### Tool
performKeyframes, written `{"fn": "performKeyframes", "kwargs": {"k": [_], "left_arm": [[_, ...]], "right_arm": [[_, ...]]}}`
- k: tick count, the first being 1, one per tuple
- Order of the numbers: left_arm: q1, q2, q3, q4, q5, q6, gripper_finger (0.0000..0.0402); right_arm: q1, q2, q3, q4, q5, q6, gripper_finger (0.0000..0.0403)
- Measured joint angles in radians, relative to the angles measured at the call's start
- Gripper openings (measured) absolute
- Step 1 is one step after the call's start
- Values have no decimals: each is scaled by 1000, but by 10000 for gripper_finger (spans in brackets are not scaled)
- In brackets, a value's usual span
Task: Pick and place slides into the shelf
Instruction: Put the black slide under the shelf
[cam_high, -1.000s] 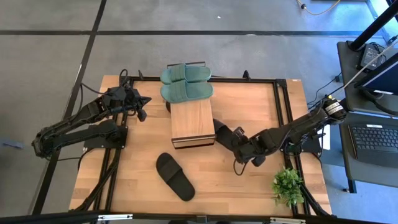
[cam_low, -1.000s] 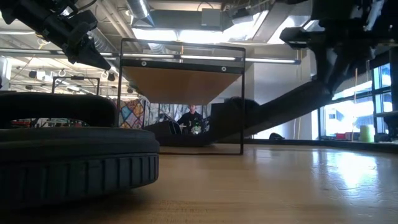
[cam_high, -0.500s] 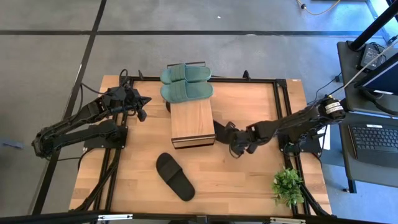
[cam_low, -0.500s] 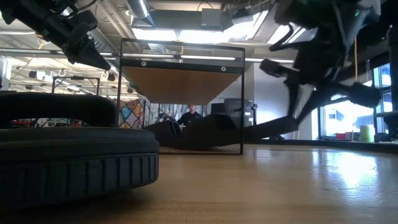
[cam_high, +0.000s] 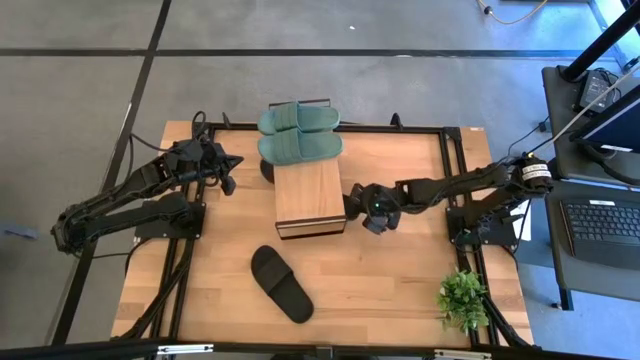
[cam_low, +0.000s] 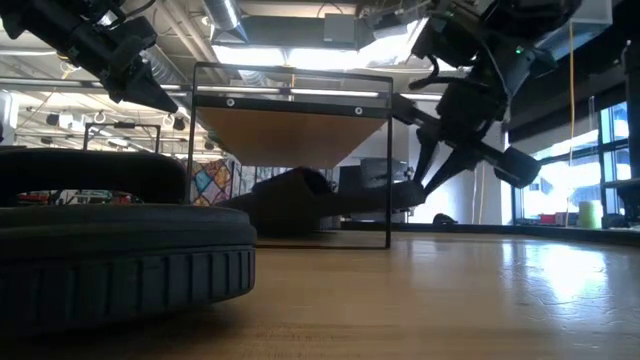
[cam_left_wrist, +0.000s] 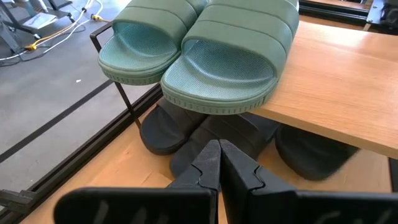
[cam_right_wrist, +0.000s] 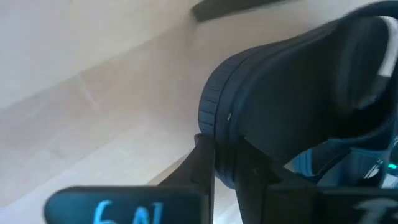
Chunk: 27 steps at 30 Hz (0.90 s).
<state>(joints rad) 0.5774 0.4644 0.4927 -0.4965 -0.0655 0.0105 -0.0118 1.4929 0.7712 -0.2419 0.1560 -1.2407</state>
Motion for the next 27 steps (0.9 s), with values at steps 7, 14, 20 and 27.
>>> {"fn": "performKeyframes", "kwargs": {"k": [7, 14, 20, 27], "left_arm": [[0, 0, 0, -1, 0, 0, 0], [0, 0, 0, 0, 0, 0, 0], [0, 0, 0, 0, 0, 0, 0], [0, 0, 0, 0, 0, 0, 0]], "right_arm": [[-20, 43, 0, 14, -32, -26, 38], [-20, 139, 0, 96, -48, -81, 38], [-19, 171, 1, 122, -46, -107, 38], [-36, 177, 1, 236, -93, -187, 38]]}}
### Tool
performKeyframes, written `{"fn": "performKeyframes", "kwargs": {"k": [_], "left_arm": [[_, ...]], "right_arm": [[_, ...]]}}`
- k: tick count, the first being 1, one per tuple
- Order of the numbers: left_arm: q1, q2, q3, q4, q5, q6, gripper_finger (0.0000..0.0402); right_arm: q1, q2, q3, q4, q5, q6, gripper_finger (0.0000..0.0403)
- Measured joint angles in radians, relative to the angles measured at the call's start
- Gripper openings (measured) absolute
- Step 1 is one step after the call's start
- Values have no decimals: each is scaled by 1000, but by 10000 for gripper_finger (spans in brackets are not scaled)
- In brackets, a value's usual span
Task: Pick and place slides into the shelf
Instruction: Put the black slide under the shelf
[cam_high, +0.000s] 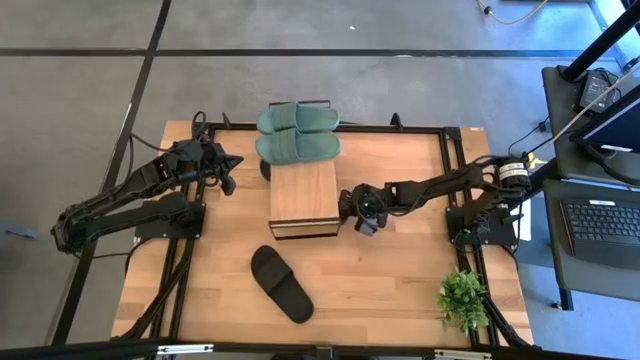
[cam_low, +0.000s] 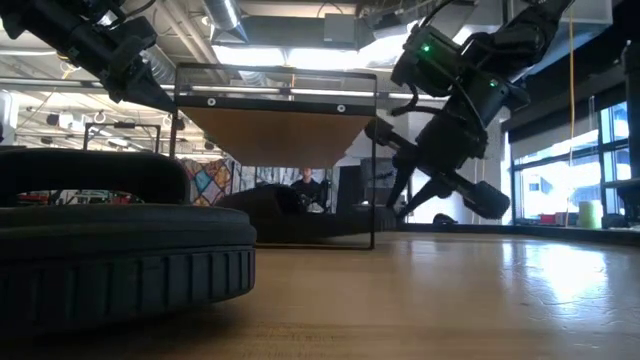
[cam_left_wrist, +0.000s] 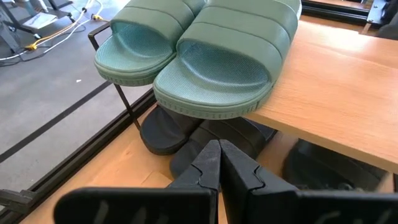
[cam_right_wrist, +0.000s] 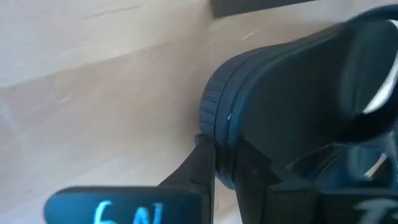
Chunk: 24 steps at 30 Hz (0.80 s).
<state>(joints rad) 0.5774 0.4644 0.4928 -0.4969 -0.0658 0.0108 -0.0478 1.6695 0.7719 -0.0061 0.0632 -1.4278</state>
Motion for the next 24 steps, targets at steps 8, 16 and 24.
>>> {"fn": "performKeyframes", "kwargs": {"k": [8, 16, 24], "left_arm": [[0, 0, 0, 0, 0, 0, 0], [0, 0, 0, 0, 0, 0, 0], [0, 0, 0, 0, 0, 0, 0]], "right_arm": [[-60, 0, 0, 76, -42, -5, 38], [-100, 50, 0, 166, -110, -23, 38], [-121, 110, 0, 271, -112, -47, 38]]}}
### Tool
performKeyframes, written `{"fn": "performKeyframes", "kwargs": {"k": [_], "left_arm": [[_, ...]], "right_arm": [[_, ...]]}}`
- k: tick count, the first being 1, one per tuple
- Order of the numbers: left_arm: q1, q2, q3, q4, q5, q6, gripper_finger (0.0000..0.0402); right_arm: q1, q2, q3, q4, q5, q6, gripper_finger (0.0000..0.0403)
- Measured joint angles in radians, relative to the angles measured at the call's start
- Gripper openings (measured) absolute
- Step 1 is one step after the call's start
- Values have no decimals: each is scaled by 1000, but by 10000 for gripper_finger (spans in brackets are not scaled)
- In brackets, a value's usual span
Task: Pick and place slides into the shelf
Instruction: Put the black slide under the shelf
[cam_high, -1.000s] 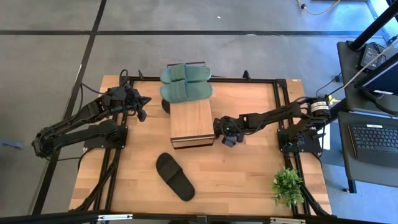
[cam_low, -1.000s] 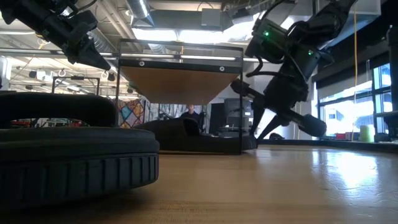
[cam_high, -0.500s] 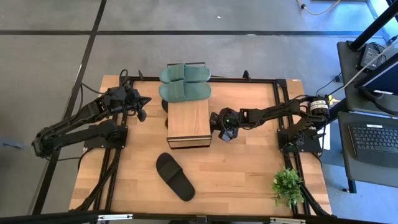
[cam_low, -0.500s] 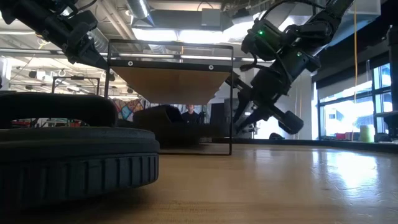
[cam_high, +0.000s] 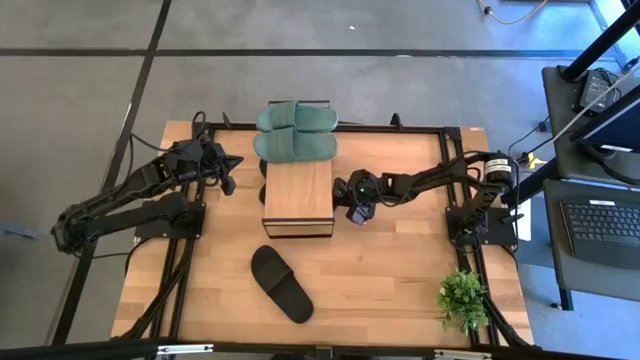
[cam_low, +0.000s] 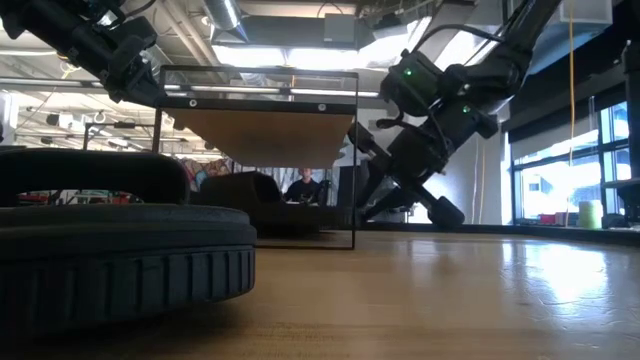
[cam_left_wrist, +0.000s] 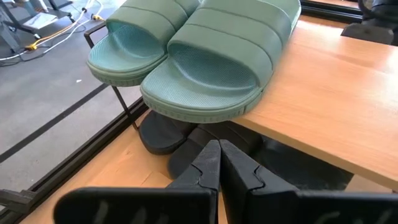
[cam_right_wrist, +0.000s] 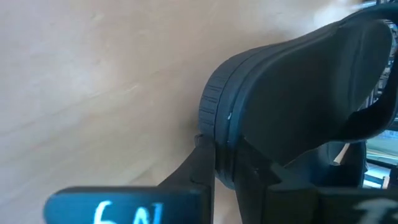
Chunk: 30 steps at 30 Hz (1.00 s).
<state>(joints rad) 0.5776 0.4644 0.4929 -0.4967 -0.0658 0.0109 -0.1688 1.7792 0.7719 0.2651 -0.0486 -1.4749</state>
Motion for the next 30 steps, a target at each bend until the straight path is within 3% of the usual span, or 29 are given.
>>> {"fn": "performKeyframes", "kwargs": {"k": [6, 14, 22, 30], "left_arm": [[0, 0, 0, 0, 0, 0, 0], [0, 0, 0, 0, 0, 0, 0], [0, 0, 0, 0, 0, 0, 0], [0, 0, 0, 0, 0, 0, 0]], "right_arm": [[1, 0, 0, 19, 2, 22, 41], [1, -2, 1, 35, 3, 63, 143], [1, -2, 1, 35, 6, 82, 171], [32, -2, 1, 31, 200, 143, 173]]}}
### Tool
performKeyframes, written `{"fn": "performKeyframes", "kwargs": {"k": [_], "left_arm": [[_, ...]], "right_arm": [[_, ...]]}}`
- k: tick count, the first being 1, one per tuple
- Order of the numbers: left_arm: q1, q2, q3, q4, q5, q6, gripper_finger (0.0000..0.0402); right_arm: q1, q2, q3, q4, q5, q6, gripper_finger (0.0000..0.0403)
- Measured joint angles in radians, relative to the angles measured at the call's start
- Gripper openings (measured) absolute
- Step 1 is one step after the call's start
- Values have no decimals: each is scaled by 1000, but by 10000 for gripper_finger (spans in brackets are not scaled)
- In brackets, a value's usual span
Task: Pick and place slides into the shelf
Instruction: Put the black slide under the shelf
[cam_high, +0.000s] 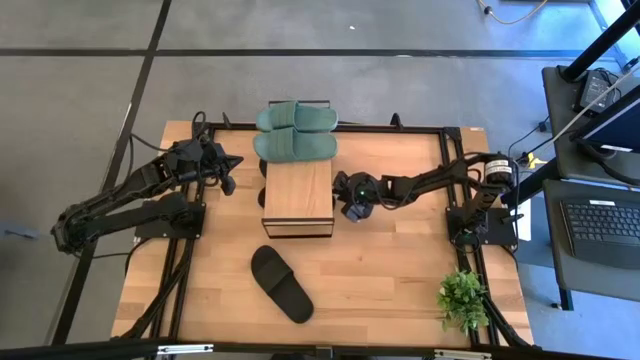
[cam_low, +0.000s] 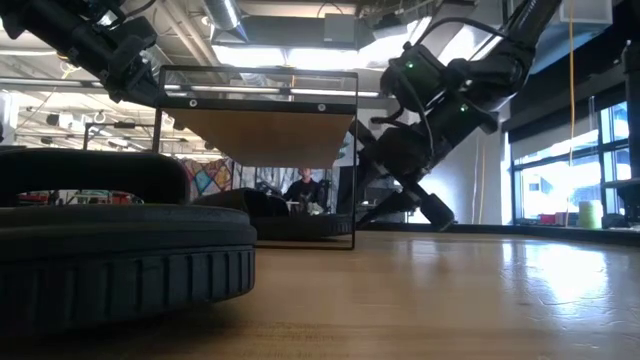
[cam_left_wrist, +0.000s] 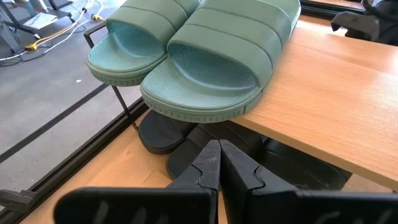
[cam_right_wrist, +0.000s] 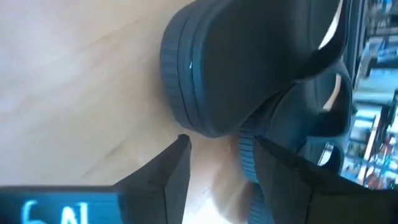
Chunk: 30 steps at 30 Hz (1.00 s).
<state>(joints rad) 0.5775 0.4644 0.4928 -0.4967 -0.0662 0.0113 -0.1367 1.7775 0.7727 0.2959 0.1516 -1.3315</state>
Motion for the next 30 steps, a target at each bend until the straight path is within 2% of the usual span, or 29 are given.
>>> {"fn": "performKeyframes", "kwargs": {"k": [7, 12, 14, 16, 19, 25, 30], "left_arm": [[0, 0, 0, 0, 0, 0, 0], [0, 0, 0, 0, 0, 0, 0], [0, 0, 0, 0, 0, 0, 0], [0, 0, 0, 0, 0, 0, 0], [0, 0, 0, 0, 0, 0, 0], [0, 0, 0, -1, 0, 0, 0], [0, 0, 0, -4, 0, -1, 0]], "right_arm": [[40, -58, 0, -85, 81, 352, 173], [56, -125, 0, -199, 81, 680, 174], [56, -130, 0, -229, 45, 766, 174], [54, -130, 0, -243, -43, 846, 174], [46, -121, 0, -254, -127, 922, 174], [42, -102, -1, -210, -180, 959, 174], [42, -65, 0, -182, -183, 966, 174]]}}
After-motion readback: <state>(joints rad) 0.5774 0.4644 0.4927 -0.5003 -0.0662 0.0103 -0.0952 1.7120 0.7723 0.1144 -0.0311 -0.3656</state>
